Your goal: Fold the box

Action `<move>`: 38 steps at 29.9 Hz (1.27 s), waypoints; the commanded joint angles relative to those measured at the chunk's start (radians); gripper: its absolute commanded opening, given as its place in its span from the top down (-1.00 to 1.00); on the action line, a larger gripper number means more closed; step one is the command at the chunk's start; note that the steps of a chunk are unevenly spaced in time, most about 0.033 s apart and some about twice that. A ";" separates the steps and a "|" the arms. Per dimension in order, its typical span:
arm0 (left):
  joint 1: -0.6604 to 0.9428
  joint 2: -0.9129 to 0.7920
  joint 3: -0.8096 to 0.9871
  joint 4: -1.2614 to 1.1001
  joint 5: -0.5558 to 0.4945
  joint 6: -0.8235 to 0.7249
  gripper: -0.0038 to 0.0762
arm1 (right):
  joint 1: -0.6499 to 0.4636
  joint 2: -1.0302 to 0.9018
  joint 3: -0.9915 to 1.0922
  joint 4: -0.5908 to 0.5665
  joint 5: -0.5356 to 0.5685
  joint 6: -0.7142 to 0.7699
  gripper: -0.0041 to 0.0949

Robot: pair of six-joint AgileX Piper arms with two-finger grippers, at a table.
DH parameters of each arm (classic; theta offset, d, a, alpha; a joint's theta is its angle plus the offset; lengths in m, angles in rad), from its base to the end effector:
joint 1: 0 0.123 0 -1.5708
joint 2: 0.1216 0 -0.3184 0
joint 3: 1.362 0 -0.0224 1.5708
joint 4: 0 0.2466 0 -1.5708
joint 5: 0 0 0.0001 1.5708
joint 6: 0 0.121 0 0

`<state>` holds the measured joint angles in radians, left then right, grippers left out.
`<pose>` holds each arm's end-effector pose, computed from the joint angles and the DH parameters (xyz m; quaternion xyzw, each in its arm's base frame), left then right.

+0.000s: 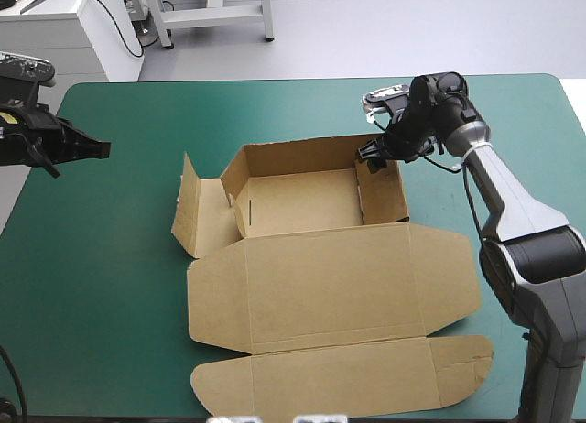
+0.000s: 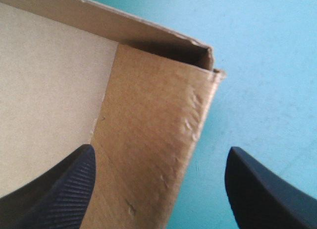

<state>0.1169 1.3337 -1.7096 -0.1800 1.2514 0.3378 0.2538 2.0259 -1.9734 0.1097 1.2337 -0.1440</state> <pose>0.2590 0.0097 0.4853 0.1079 0.9144 -0.0017 0.3902 0.4452 0.1284 0.3088 -0.1858 0.9636 0.0642 0.1813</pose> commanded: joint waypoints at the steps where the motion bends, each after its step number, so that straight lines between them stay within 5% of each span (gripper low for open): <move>1: 0.002 -0.025 -0.029 -0.020 -0.008 -0.001 0.92 | -0.002 -0.117 -0.034 -0.006 0.012 0.008 -0.46; 19: 0.002 -0.025 -0.029 -0.020 -0.008 -0.001 0.92 | -0.002 -0.325 0.102 0.028 0.012 0.037 -0.46; 38: 0.002 -0.025 -0.029 -0.026 0.001 -0.001 0.92 | -0.002 -0.179 0.273 0.034 -0.070 0.058 -0.44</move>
<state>0.1169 1.3337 -1.7096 -0.1820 1.2514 0.3409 0.2538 1.8890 -1.6783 0.1343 1.1856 -0.0869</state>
